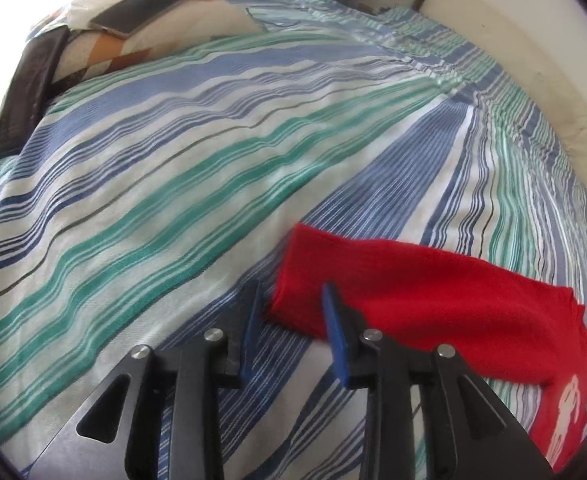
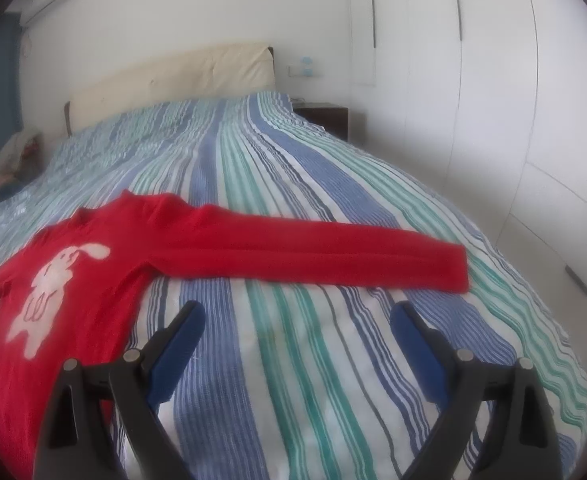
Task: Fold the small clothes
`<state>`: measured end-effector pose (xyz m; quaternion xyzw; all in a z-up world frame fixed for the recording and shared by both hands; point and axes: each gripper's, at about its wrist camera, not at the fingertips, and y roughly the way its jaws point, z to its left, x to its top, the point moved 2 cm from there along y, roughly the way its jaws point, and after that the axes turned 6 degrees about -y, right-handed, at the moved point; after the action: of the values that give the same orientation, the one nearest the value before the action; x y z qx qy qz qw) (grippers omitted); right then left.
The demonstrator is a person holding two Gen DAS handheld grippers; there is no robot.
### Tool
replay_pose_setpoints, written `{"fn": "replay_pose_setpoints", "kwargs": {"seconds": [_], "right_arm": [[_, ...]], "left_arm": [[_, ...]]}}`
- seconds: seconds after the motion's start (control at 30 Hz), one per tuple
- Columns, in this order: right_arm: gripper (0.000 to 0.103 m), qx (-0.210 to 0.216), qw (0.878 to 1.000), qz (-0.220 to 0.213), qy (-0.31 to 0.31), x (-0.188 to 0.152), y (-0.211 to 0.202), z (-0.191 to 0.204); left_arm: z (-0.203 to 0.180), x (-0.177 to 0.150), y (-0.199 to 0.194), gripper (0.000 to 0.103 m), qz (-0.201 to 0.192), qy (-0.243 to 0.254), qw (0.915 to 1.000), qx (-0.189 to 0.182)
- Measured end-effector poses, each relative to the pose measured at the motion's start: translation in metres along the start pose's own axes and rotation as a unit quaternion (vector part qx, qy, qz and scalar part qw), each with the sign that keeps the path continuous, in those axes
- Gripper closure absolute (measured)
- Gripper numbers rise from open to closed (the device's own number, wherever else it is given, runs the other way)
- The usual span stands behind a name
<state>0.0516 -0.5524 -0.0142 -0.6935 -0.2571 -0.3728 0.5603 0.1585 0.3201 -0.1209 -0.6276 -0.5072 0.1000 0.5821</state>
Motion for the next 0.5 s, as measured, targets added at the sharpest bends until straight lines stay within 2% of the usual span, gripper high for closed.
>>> {"fn": "replay_pose_setpoints", "kwargs": {"seconds": [0.03,0.1,0.2,0.3,0.4,0.47,0.5], "right_arm": [[0.01,0.0,1.0,0.0,-0.002,0.0,0.0,0.001],[0.01,0.001,1.0,0.0,-0.004,0.0,0.001,0.001],[0.01,0.002,1.0,0.003,-0.005,-0.001,0.003,0.003],[0.01,0.007,1.0,0.009,-0.007,-0.001,0.007,0.006],[0.01,0.007,1.0,0.011,-0.016,-0.002,0.01,0.011],[0.01,0.006,1.0,0.011,-0.024,-0.003,0.01,0.014],[0.01,0.005,1.0,0.01,-0.027,-0.003,0.009,0.015]], "left_arm": [[0.007,0.003,-0.009,0.052,-0.007,-0.017,0.9998,-0.004],[0.017,0.012,-0.03,0.04,-0.033,-0.049,0.9979,-0.025],[0.005,0.024,-0.048,0.033,-0.052,-0.039,0.9958,-0.065],[-0.041,0.021,-0.043,0.027,-0.023,0.03,0.9942,-0.101],[-0.094,-0.001,-0.022,0.019,0.023,0.115,0.9858,-0.121],[-0.122,-0.017,0.004,0.018,0.06,0.171,0.9783,-0.101],[-0.128,-0.024,0.019,0.02,0.067,0.189,0.9776,-0.064]]}}
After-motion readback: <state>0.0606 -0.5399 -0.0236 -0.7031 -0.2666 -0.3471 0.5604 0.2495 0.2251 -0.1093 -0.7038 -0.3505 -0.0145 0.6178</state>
